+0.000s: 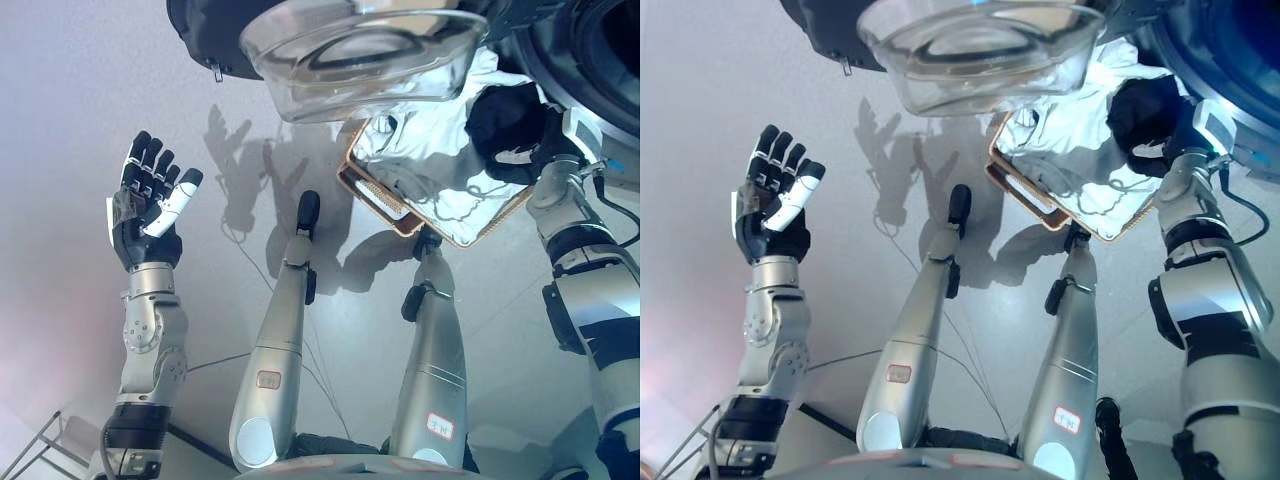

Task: Put the clothes in the basket into the washing machine.

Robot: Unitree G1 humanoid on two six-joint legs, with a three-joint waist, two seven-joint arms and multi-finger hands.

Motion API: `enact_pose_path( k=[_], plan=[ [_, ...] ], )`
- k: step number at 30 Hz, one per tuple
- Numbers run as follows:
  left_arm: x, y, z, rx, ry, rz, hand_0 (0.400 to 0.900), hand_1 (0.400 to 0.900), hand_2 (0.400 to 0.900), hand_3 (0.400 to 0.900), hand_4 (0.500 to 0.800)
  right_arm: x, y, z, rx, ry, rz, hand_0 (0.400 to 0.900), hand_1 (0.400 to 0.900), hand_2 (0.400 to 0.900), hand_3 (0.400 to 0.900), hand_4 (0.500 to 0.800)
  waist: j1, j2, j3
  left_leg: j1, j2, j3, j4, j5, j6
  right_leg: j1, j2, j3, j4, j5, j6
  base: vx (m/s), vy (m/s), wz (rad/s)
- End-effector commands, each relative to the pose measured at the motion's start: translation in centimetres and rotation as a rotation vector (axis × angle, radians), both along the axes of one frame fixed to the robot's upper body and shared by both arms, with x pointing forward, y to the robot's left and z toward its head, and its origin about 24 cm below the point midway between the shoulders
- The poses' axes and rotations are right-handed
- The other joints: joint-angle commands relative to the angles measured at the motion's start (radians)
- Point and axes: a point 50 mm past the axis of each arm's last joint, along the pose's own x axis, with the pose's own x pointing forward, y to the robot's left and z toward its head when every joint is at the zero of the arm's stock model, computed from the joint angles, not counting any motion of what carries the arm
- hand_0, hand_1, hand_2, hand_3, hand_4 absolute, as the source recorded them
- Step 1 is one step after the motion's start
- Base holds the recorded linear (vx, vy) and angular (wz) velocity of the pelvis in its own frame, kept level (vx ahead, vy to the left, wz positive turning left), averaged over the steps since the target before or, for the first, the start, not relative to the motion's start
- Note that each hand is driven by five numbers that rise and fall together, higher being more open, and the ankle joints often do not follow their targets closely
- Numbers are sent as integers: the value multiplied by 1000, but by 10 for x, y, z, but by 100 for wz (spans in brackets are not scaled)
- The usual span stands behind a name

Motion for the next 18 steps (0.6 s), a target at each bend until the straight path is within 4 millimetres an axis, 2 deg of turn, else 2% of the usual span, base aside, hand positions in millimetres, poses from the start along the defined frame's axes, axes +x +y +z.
enact_pose_path(
  k=[1, 11, 12, 13, 14, 15, 18],
  plan=[
    [-26, 9, 33, 9, -218, 53, 900, 900, 900, 900, 800, -15, -30, 34, -103, -85, -101, 900, 900, 900, 900, 800, -14, 84, -20, -37, -42, -2, -85, 3, 50, -60, -6, 15, 111, -51, 9, -20, -22, 4],
    [-28, 9, 44, 21, -268, 55, 900, 900, 900, 900, 800, -12, -25, 42, -100, -113, -92, 900, 900, 900, 900, 800, -11, 110, -20, -161, -59, -4, -20, -1, 49, -194, -11, 31, 221, -78, 2, -23, -1, 3],
    [-28, 9, 44, 22, -267, 55, 900, 900, 900, 900, 800, -12, -24, 43, -105, -112, -90, 875, 875, 875, 875, 785, -9, 114, -20, -171, -60, -6, -14, -2, 48, -205, -12, 32, 233, -83, 2, 0, 0, 0],
    [-28, 10, 44, 22, -266, 60, 900, 900, 900, 900, 800, -11, -23, 44, -108, -116, -86, 625, 625, 625, 625, 635, -9, 117, -20, -178, -60, -3, -9, -3, 48, -213, -13, 33, 240, -84, 1, 0, 0, 0],
    [-29, 10, 44, 20, -268, 57, 900, 900, 900, 900, 800, -10, -20, 44, -118, -116, -76, 586, 586, 586, 586, 612, -7, 123, -20, -190, -59, -4, -6, -1, 47, -227, -14, 36, 249, -85, 0, 0, 0, 0],
    [-29, 10, 44, 20, -268, 57, 900, 900, 900, 900, 800, -9, -20, 44, -118, -116, -76, 400, 400, 400, 400, 500, -7, 123, -20, -190, -59, -4, -6, -1, 47, -227, -14, 36, 249, -85, 0, 0, 0, 0],
    [-29, 10, 45, 11, -273, 54, 900, 900, 900, 900, 800, -7, -15, 46, -118, -129, -58, 400, 400, 400, 400, 500, -5, 123, -20, -197, -56, -2, -11, 3, 45, -232, -15, 34, 243, -85, 1, 0, 0, 0]
  ],
)
